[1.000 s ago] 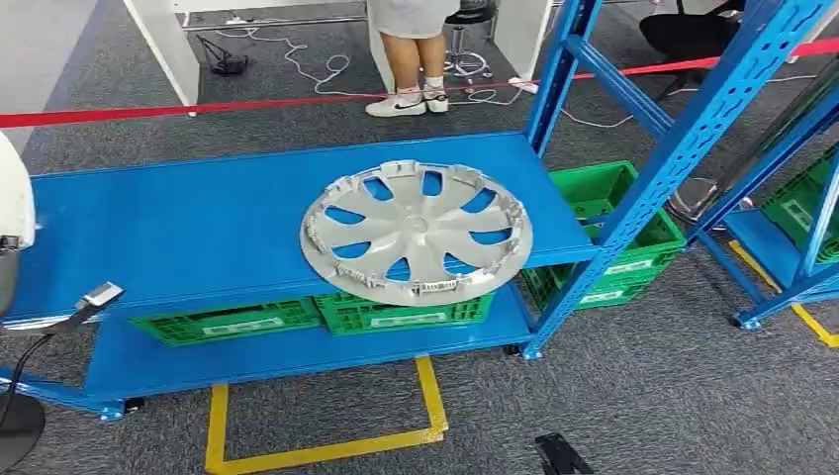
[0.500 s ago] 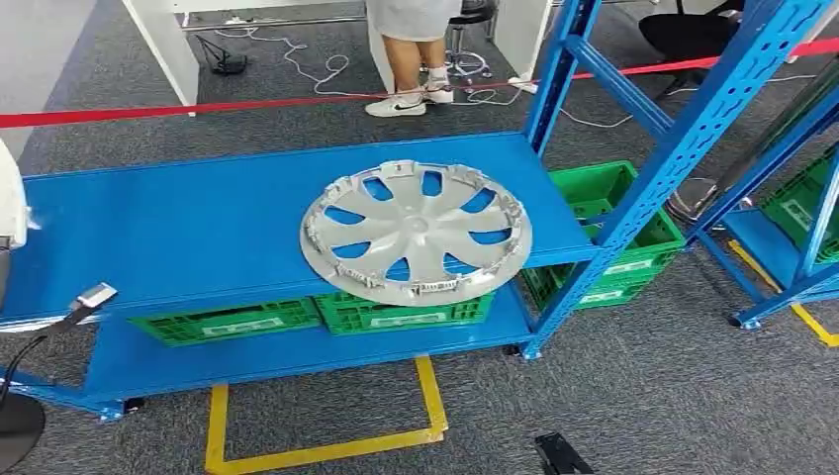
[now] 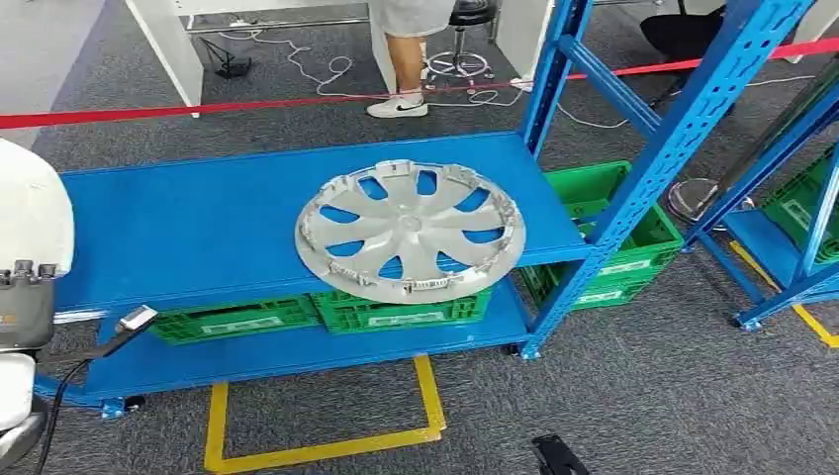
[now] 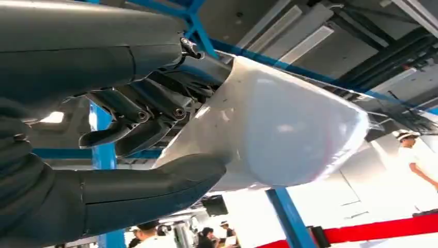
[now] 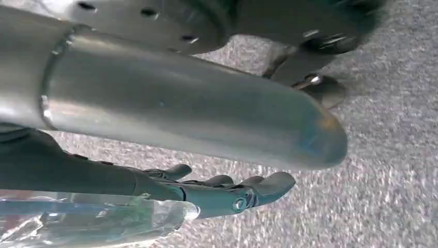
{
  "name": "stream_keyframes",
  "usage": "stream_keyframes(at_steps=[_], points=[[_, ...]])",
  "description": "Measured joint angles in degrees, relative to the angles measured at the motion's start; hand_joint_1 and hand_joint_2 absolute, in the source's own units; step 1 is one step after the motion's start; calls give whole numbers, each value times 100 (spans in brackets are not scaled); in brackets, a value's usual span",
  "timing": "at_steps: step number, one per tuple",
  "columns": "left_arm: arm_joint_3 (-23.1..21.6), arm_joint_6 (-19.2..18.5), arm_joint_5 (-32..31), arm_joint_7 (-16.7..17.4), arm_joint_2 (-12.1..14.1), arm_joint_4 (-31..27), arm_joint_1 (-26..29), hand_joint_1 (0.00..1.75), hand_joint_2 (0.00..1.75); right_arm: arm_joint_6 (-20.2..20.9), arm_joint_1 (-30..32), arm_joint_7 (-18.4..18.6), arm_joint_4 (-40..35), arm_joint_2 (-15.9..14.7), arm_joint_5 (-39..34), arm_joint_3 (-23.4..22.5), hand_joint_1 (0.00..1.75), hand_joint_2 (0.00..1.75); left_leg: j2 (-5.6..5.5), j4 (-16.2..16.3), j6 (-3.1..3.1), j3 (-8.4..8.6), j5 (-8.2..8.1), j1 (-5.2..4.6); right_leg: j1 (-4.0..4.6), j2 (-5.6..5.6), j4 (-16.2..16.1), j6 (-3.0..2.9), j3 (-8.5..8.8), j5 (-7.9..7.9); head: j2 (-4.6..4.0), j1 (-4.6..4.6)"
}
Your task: Take the parts from the cabinet and place them on the table.
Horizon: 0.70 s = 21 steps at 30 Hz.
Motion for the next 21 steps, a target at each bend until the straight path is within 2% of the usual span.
stream_keyframes(at_steps=[1, 2, 3, 5, 6, 7, 8, 10, 11, 12, 13, 15, 16, 17, 18, 20, 21], points=[[26, 2, 0, 0, -11, 11, -1, 175, 175, 2, -19, 2, 2, 4, 0, 0, 0, 0, -7, 6, -68, -14, 16, -2, 35, 65, -186, 64, 91, -133, 0, 2], [37, 4, 0, 0, -22, 17, -5, 175, 175, 2, -39, 0, 7, 26, 0, 0, 0, 0, -14, 16, -107, -38, 31, 4, 45, 111, -245, -86, 125, -40, 0, -2], [35, 15, 0, 0, -44, 28, -1, 175, 175, 2, -36, 7, 4, 17, 0, 0, 0, 0, -18, -73, -145, -31, 116, 11, 74, 109, -254, -166, 90, 1, -2, -13], [28, 17, 0, 0, -66, 52, 15, 175, 175, -2, -33, 7, 4, 7, -4, -2, 0, 0, -20, -174, -259, -34, 228, 40, 117, 111, -253, -286, 31, 77, -2, -9], [26, 17, 0, 0, -68, 68, 34, 175, 175, -2, -29, 4, 4, 7, -7, -2, 0, 0, -18, -184, -301, -72, 240, 56, 102, 103, -305, -382, -10, 144, -2, -9], [26, 17, 0, 0, -68, 81, 46, 175, 175, -2, -33, 7, 4, 7, -7, -2, 0, 0, 3, -77, -279, -141, 43, 59, 92, 92, -316, -433, -56, 196, 0, -17], [26, 17, 0, 0, -70, 90, 42, 175, 175, -2, -34, 7, 4, 5, -7, -2, 0, 0, 4, 274, -250, -276, -284, 38, 94, 87, -318, -461, -112, 240, 0, -30], [26, 11, 0, 0, -92, 111, 38, 175, 175, 0, -33, 9, 4, 4, -7, -2, 0, 0, 3, 1283, -221, -606, -876, -14, 118, 63, -333, -485, -207, 336, -2, -42], [24, 9, 0, 0, -100, 122, 41, 175, 175, -2, -33, 15, 4, 7, -11, -2, 0, 0, 3, 1634, -212, -698, -1021, -31, 129, 53, -332, -495, -268, 380, 0, -39], [22, 4, 0, 0, -107, 133, 50, 175, 175, 0, -33, 18, 4, 7, -13, -2, 0, 0, 3, 1705, -203, -666, -1033, -41, 132, 47, -331, -489, -333, 431, -2, -37], [22, 4, 0, 0, -107, 140, 55, 175, 175, 0, -31, 18, 4, 7, -15, -2, 0, 0, 4, 1534, -193, -510, -942, -46, 130, 45, -328, -475, -399, 481, -2, -39], [26, 4, 0, 0, -107, 149, 43, 175, 175, 0, -32, 26, 4, 7, -15, -2, 0, 0, 8, 617, -203, 136, -632, -36, 99, 43, -323, -407, -510, 579, -2, -37], [28, 4, 0, 0, -114, 151, 26, 175, 175, 0, -36, 26, 4, 4, -15, -2, 0, 0, 13, 123, -233, 509, -553, -13, 96, 45, -308, -348, -538, 625, 0, -44], [26, 4, 0, 0, -133, 151, 4, 175, 175, -2, -41, 22, -7, -15, -15, -2, 0, 0, -38, -74, -204, 557, -612, -46, 143, 46, -272, -301, -593, 659, -2, -57], [33, 9, 0, 0, -140, 153, 25, 175, 175, -2, -38, 22, -4, -15, -15, -2, 0, 0, -74, -22, -134, 506, -574, -46, 146, 41, -305, -271, -598, 717, 0, 4], [26, 7, 0, 0, -149, 164, 72, 175, 175, -2, -19, 26, -4, -15, -15, -2, 0, 0, -75, 58, -61, 447, -529, -89, 116, 42, -360, -220, -593, 815, 0, 0], [28, 7, 0, 0, -155, 166, 73, 175, 175, 0, -9, 26, -4, -15, -18, -2, 0, 0, -66, 62, 7, 393, -485, -78, 102, 42, -358, -181, -615, 848, -2, 0]])
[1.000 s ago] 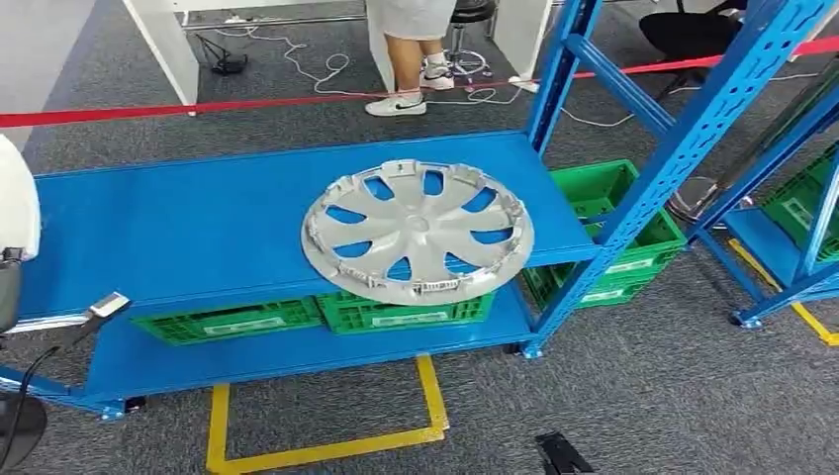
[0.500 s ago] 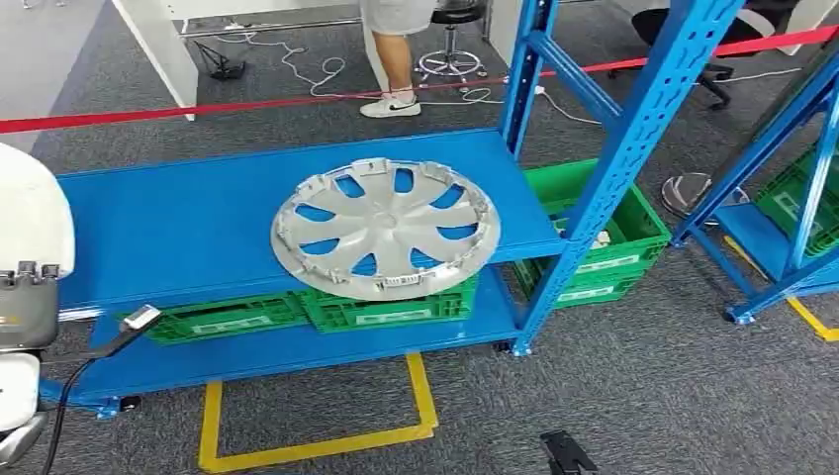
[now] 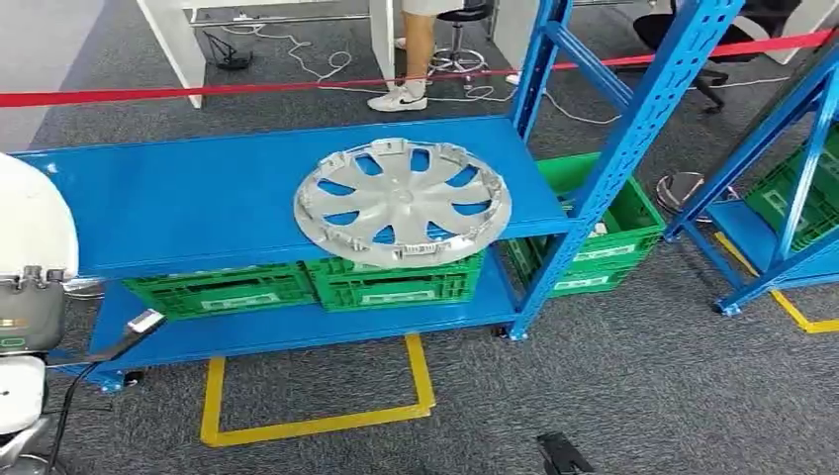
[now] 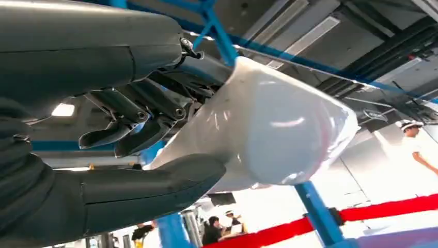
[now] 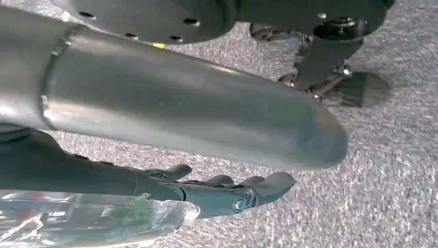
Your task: Take the parts from the cabinet and place them on the table.
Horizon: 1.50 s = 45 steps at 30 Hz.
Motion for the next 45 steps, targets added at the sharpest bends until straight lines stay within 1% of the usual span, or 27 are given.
stream_keyframes(at_steps=[1, 2, 3, 5, 7, 10, 11, 12, 15, 16, 20, 22, 25, 26, 27, 28, 30, 31, 32, 35, 36, 38, 40, 41, 42, 43, 45], points=[[0, 2, 0, 0, -2, 2, -9, 175, 175, 0, 2, 0, 0, 0, 0, 0, 0, 0, 17, -2, 66, -43, 53, 6, -17, -17, 65, 21, -82, -145, 2, 2], [4, 11, 0, 0, -9, 2, -7, 175, 175, 0, 5, 7, 0, 2, 2, 0, 0, 0, 19, -2, 116, -99, 104, 0, -4, -39, 350, 27, -169, -491, 0, 18], [11, 13, 0, 0, -7, 4, -3, 175, 175, 0, -1, 9, 2, 4, 4, 0, 0, 0, 19, -2, 144, -167, 162, -13, 3, -38, 848, 33, -307, -878, 0, 18], [13, 20, 0, 0, 0, 7, 25, 175, 175, -2, -14, 9, 0, 2, 9, 0, 0, 0, 24, 5, 171, -303, 262, -51, 7, -39, 1758, 25, -521, -1339, 0, 20], [22, 24, 0, 0, 20, 7, 80, 175, 175, -2, -12, 7, 0, 2, 9, 0, 0, 0, 29, 6, 182, -424, 355, -102, 32, -39, 1869, -30, -355, -1238, 2, 15], [68, 35, 0, 0, 61, 7, 102, 175, 175, -2, -33, 4, 0, 0, 9, 0, 0, 0, 16, 6, 177, -573, 490, -155, 146, -22, 597, -256, 626, -887, 2, 15], [96, 37, 0, 0, 66, 7, 111, 175, 175, -2, -55, 2, -2, -22, 9, 0, 0, 0, 17, 6, 146, -603, 525, -177, 184, -35, 134, -357, 928, -1092, 2, 11], [118, 39, 0, 0, 85, 7, 113, 175, 175, -4, -61, -11, 0, -17, 11, 0, 0, 0, 30, 5, 117, -612, 571, -156, 181, -37, -15, -281, 1029, -1072, 2, 0], [120, 50, 0, 0, 94, 7, 138, 175, 175, -2, -46, -11, 0, -9, 11, 0, 0, 0, 20, -69, 3, -636, 745, -114, 233, -28, -52, -302, 936, -906, 0, 2], [122, 54, 0, 0, 116, 7, 162, 175, 175, -2, -48, -13, 4, 7, 11, 0, 0, 0, 8, -57, -17, -676, 660, -93, 173, -57, -141, -334, 939, -802, 0, 20], [125, 59, 0, 0, 133, 9, 172, 175, 175, -9, -48, -24, 2, -4, 13, -2, 0, 0, 22, 1325, -77, -1093, -505, -111, 164, -71, -157, -383, 627, -558, 0, -55], [118, 59, 0, 0, 131, 9, 181, 175, 175, -9, -46, -26, 2, -2, 13, -2, 0, 0, 23, 1672, -97, -1064, -384, -111, 157, -84, -159, -375, 451, -415, 0, -66], [109, 59, 0, 0, 125, 11, 171, 175, 175, -2, -43, -26, 2, 2, 13, -2, 0, 0, 42, 738, -190, -294, 203, -59, 109, -91, -129, -283, 236, -259, 0, -61], [101, 59, 0, 2, 105, 15, 155, 175, 175, -2, -41, -26, -2, -20, 11, -2, 0, 0, 56, 266, -274, 24, 86, -14, 141, -83, -113, -240, 177, -227, 0, -91], [94, 63, 0, 0, 105, 17, 140, 175, 175, -2, -44, -28, 0, -20, 9, -2, 0, 0, 15, -110, -199, 232, -29, -66, 165, -104, -86, -214, 140, -188, 0, -87], [81, 74, 0, 0, 98, 22, 139, 175, 175, -4, -45, -31, 0, -20, 0, 0, 0, 0, 8, -178, -108, 227, -95, -39, 185, -82, -88, -190, 100, -110, 0, -65], [46, 74, 0, 0, 98, 48, 156, 175, 175, -4, -36, -31, -2, -22, -2, -2, 0, 0, 1, -66, -69, 100, -69, -49, 187, -72, -93, -159, 22, -6, 0, -74], [26, 74, 0, 0, 94, 59, 159, 175, 175, -2, -21, -31, 0, -35, -4, -2, 0, 0, 17, -74, -19, 54, -36, -11, 176, -62, -72, -146, -7, -21, 0, -79], [9, 74, 0, 0, 101, 68, 162, 175, 175, -2, -8, -26, 0, -35, -4, -2, 0, 0, 19, -69, 48, 3, 4, -21, 174, -64, 93, -92, -116, -286, 2, -59], [2, 79, 0, 0, 105, 90, 139, 175, 175, 0, -16, -31, 0, -24, -15, -2, 0, 0, 35, -64, 155, -113, 112, -88, 155, -85, 1488, -42, -455, -1194, 0, 7], [-4, 79, 0, 2, 105, 92, 139, 175, 175, 0, -24, -31, 0, -24, -20, -2, 0, 0, 40, -62, 176, -151, 154, -131, 157, -86, 1850, -67, -515, -1321, 0, 7], [-17, 76, 0, 0, 105, 103, 140, 175, 175, 0, -28, -31, 0, -24, -37, -2, 0, 0, 38, -62, 221, -242, 242, -223, 205, -82, 1803, -191, -300, -1130, 0, 2], [-13, 76, 0, 2, 107, 105, 130, 175, 175, 9, -34, -31, 0, -24, -63, -4, 0, 0, 14, -63, 267, -352, 328, -311, 322, -47, 965, -412, 291, -797, 0, 7], [-13, 79, 0, 2, 105, 105, 129, 175, 175, 11, -50, -31, -2, -32, -70, -7, 0, 0, 8, -62, 292, -379, 368, -290, 408, 10, 436, -571, 651, -791, 2, -2], [-7, 85, 0, 2, 118, 105, 120, 175, 175, 24, -55, -37, -13, -44, -70, -7, 0, 0, 1, -62, 274, -421, 407, -345, 416, -15, -11, -675, 995, -979, 0, -9], [-6, 96, 0, 2, 122, 107, 118, 175, 175, 24, -65, -35, -15, -31, -72, -9, 0, 0, 13, -58, 261, -438, 459, -310, 427, 6, -116, -561, 1006, -948, 2, -8], [-9, 98, 0, 2, 136, 109, 108, 175, 175, 24, -54, -28, -13, -24, -72, -13, 0, 0, 13, -73, 196, -496, 564, -259, 472, 8, -122, -547, 944, -848, 2, 13]])
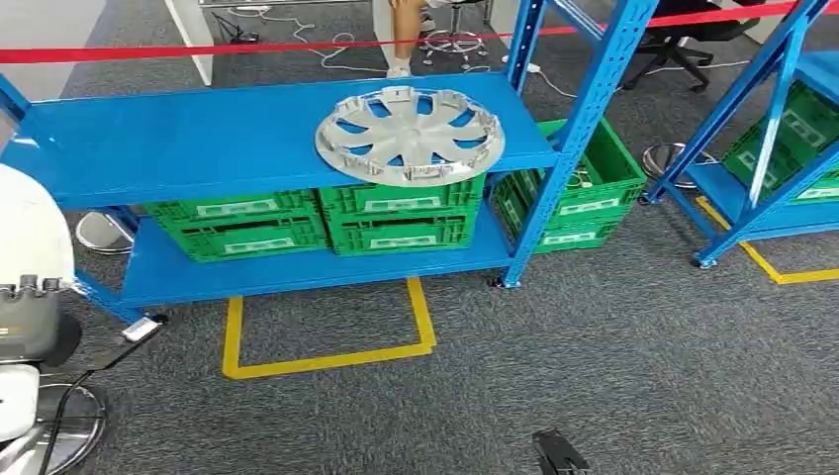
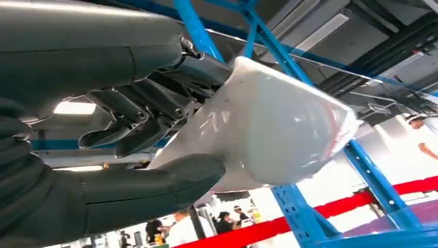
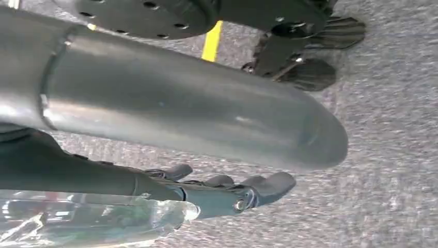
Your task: Take the parts from the cabinet and place them on the table.
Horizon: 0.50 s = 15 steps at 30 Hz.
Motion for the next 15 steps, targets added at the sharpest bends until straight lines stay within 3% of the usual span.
stream_keyframes(at_steps=[1, 2, 3, 4, 5, 6, 7, 9, 10, 11, 12, 13, 15], points=[[0, 5, 0, 0, 22, 0, 17, 175, 175, 0, 8, 0, 0, 0, 2, 0, 0, 0, -13, 0, -25, -26, 45, -26, -24, -20, -79, 7, -36, 78, 0, -9], [4, 15, 0, 0, 72, 0, 59, 175, 175, 2, -4, 4, 4, 29, 15, 0, 0, 0, -11, 64, -55, -87, -153, -36, -84, -47, -129, 32, -53, 172, -2, 2], [15, 22, 0, 0, 136, 0, 73, 175, 175, 2, -5, 9, 4, 24, 35, 0, 0, 0, -10, 310, -93, -175, -492, -30, -106, -43, -139, -52, -132, 248, -2, -24], [28, 42, 0, 0, 193, -2, 86, 175, 175, 0, 2, 17, 4, 24, 46, 0, 0, 0, -6, 745, -139, -293, -868, -3, -121, -46, -129, -39, -222, 321, 0, -48], [53, 66, 0, 0, 236, -7, 116, 175, 175, 0, 9, 26, 4, 24, 55, 0, 0, 0, -5, 1222, -178, -422, -1143, 30, -128, -49, -122, -39, -309, 391, -2, -42], [77, 88, 0, 0, 284, -13, 165, 175, 175, 2, 10, 28, 4, 26, 61, 0, 0, 0, -4, 1610, -219, -509, -1287, 57, -141, -56, -118, -33, -399, 458, -2, -44], [109, 103, 0, 0, 332, -22, 222, 175, 175, 2, 8, 35, 4, 26, 63, 0, 0, 0, -2, 1820, -259, -508, -1251, 82, -161, -61, -103, -17, -498, 527, -2, -48], [162, 151, 0, 0, 420, -33, 313, 175, 175, 2, 6, 44, 4, 33, 70, 0, 0, 0, 6, 1623, -355, -231, -797, 138, -214, -78, -42, 38, -729, 652, -2, -46], [212, 193, 0, 0, 496, -68, 364, 175, 175, 2, 6, 52, 4, 39, 70, 0, 0, 0, 12, 1276, -414, 43, -580, 173, -249, -81, 9, 73, -861, 714, 0, -44], [281, 225, 0, 0, 551, -101, 420, 175, 175, 2, 5, 55, 4, 42, 68, 0, 0, 0, 28, 803, -469, 397, -547, 213, -270, -80, 71, 125, -985, 775, -2, -52], [326, 241, 0, 0, 564, -133, 444, 175, 175, 4, 12, 68, 0, 33, 66, 0, 0, 0, 50, 222, -498, 864, -741, 243, -256, -76, 134, 165, -1077, 816, 0, -64], [373, 254, 0, 0, 597, -174, 477, 175, 175, 4, 21, 68, 2, 39, 68, 0, 0, 0, 20, -184, -386, 1017, -915, 211, -261, -83, 163, 199, -1114, 881, 0, -41], [430, 273, 0, 0, 649, -201, 562, 175, 175, 4, 22, 66, 2, 39, 66, 0, 0, 0, 13, -42, -291, 893, -821, 173, -274, -87, 100, 258, -1129, 1060, 0, -61]])
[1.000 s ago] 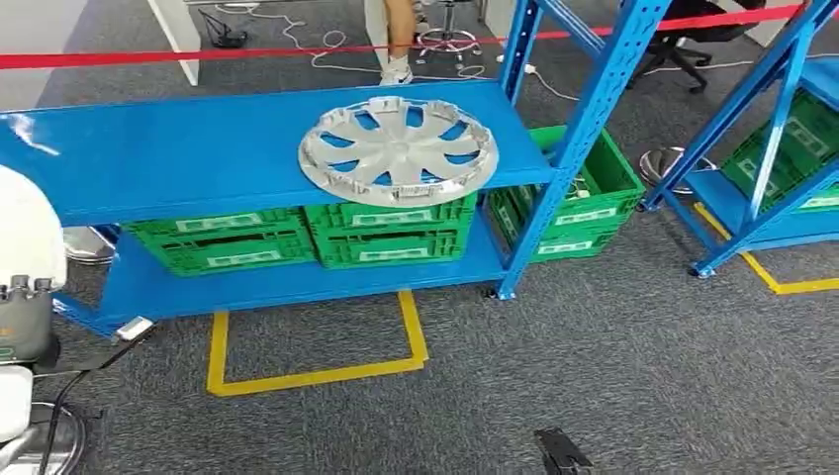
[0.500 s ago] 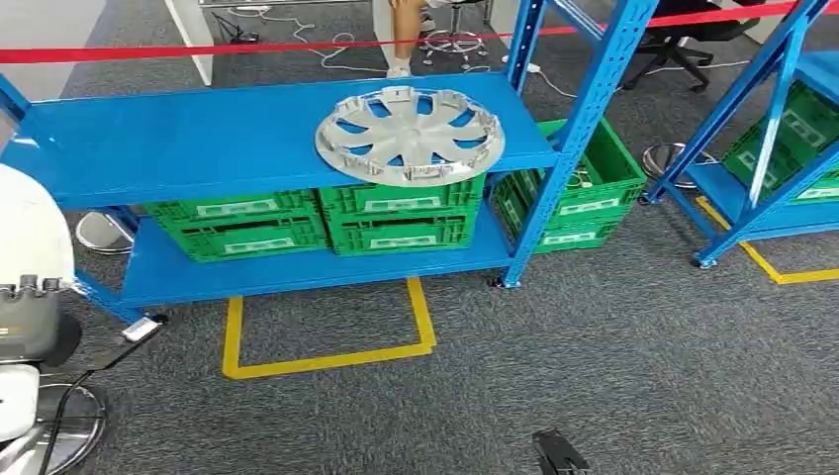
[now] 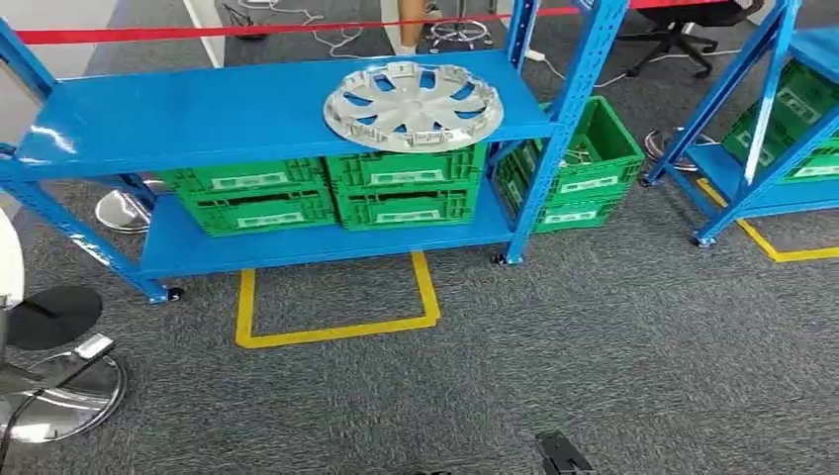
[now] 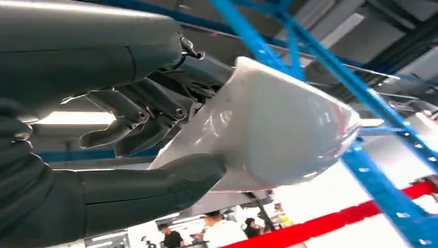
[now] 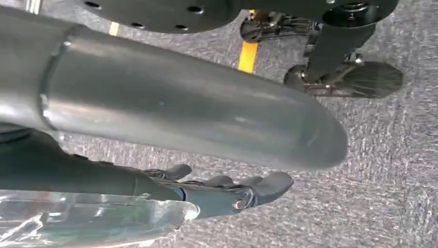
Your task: Take the parts from the cabinet and place them on the table.
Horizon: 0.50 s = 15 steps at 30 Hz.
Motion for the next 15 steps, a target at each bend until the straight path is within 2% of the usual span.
stream_keyframes(at_steps=[1, 2, 3, 4, 5, 6, 7, 8, 9, 10, 11, 12, 13, 15], points=[[7, 9, 0, 0, 15, -9, 28, 175, 175, 9, 15, 4, 0, 0, -6, 0, 0, 0, 5, 11, 51, -48, 48, 2, -1, 11, -47, 24, 3, 70, -2, 22], [4, 20, -2, 0, 13, -11, 39, 175, 175, 11, 28, 7, 0, -7, -11, -2, 0, 0, 26, -4, 125, -122, 134, 47, -13, 15, -59, 58, -37, 64, -2, -9], [13, 26, 0, 0, 15, -15, 58, 175, 175, 15, 36, 22, 0, -4, -13, -2, 0, 0, 31, 9, 166, -201, 209, 47, -16, 21, 103, 119, -148, -292, -2, 20], [26, 37, 0, 0, 17, -31, 86, 175, 175, 15, 39, 26, 0, -4, -13, -2, 0, 0, 33, 9, 196, -282, 281, 47, -32, 19, 469, 162, -217, -720, -2, 35], [55, 44, 0, 0, 17, -42, 106, 175, 175, 22, 33, 28, 0, 2, -18, -2, 0, 0, 33, 12, 204, -378, 361, 44, -52, 17, 970, 193, -308, -1115, -2, 37], [90, 48, 0, -2, 17, -42, 114, 175, 175, 26, 23, 31, 2, 6, -22, -2, 0, 0, 34, 17, 202, -476, 439, 41, -63, 15, 1438, 212, -377, -1364, -2, 33], [131, 55, 0, -7, 17, -42, 129, 175, 175, 28, 14, 33, 2, 7, -28, -2, 0, 0, 35, 24, 198, -581, 516, 39, -68, 15, 1818, 219, -397, -1436, -2, 39], [155, 61, -2, -9, 17, -42, 145, 175, 175, 31, 10, 37, 2, 7, -31, -2, 0, 0, 38, 27, 191, -685, 599, 39, -70, 16, 1973, 218, -327, -1307, -2, 35], [164, 66, 0, -11, 17, -44, 148, 175, 175, 31, 8, 39, 2, 7, -33, -2, 0, 0, 39, 30, 182, -801, 679, 40, -72, 15, 1895, 212, -151, -1080, -2, 37], [179, 70, 0, -13, 17, -44, 156, 175, 175, 31, 6, 39, 2, 7, -33, -2, 0, 0, 37, 38, 168, -901, 750, 40, -76, 17, 1640, 198, 117, -899, -2, 46], [206, 81, 0, -18, 17, -44, 177, 175, 175, 31, -5, 42, 2, 9, -33, -2, 0, 0, 33, 38, 144, -975, 817, 40, -80, 26, 1206, 172, 495, -847, -2, 46], [256, 92, 0, -26, 24, -50, 190, 175, 175, 31, -28, 46, 2, 9, -33, -2, 0, 0, 31, 42, 113, -1010, 874, 42, -85, 55, 599, 145, 959, -1081, 0, 42], [317, 103, -2, -33, 33, -59, 199, 175, 175, 31, -50, 46, 2, 9, -33, -2, 0, 0, 35, 44, 65, -1048, 931, 44, -45, 77, -22, 120, 1368, -1317, -2, 33], [422, 153, -2, -68, 22, -61, 204, 175, 175, 33, -59, 52, 7, 22, -37, -4, 0, 0, 44, -19, 1, -1067, 1085, 99, 19, 97, -72, 99, 1245, -1251, -2, 41]])
